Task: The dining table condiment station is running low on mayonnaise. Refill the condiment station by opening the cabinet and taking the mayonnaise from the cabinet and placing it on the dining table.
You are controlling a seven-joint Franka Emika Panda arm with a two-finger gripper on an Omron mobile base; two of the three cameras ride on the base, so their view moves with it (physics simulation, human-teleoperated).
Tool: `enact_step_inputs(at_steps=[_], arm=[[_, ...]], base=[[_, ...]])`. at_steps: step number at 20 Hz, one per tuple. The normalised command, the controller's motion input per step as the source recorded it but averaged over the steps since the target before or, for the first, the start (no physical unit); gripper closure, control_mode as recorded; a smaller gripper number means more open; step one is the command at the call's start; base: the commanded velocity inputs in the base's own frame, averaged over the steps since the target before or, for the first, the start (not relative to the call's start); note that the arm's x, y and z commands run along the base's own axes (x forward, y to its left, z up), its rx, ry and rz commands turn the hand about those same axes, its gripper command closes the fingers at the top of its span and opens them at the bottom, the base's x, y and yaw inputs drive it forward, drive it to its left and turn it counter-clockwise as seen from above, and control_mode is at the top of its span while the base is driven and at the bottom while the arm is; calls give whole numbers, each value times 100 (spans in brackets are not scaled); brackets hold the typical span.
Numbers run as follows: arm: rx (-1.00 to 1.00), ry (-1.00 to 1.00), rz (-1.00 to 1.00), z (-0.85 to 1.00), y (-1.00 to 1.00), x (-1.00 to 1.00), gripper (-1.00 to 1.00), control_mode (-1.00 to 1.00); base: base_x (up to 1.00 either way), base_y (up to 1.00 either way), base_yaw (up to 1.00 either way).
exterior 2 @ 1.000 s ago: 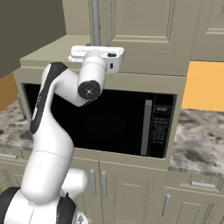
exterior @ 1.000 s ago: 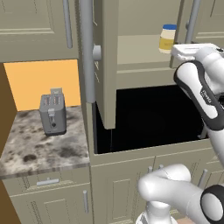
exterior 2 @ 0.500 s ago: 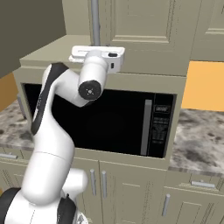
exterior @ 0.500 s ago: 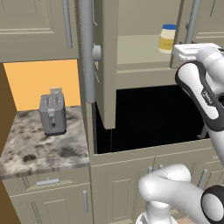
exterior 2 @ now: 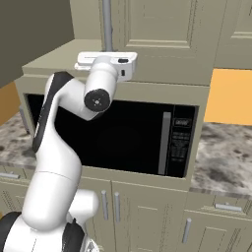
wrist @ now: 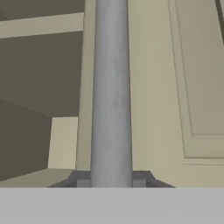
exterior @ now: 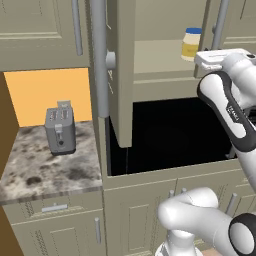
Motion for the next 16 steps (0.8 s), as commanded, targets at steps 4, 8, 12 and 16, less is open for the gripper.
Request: enact_step_inputs(at_steps=[4,8,12,16], arm=[[0,4,0,-1,0,0,100,-100],[0,-1,0,-1,-14,-47,100,-100],[0,-1,0,0,-31,-99,100,-100],[0,0,0,0,-31,-100,100,-100]], base=[[0,0,0],[0,0,0],[0,0,0],[0,0,0]])
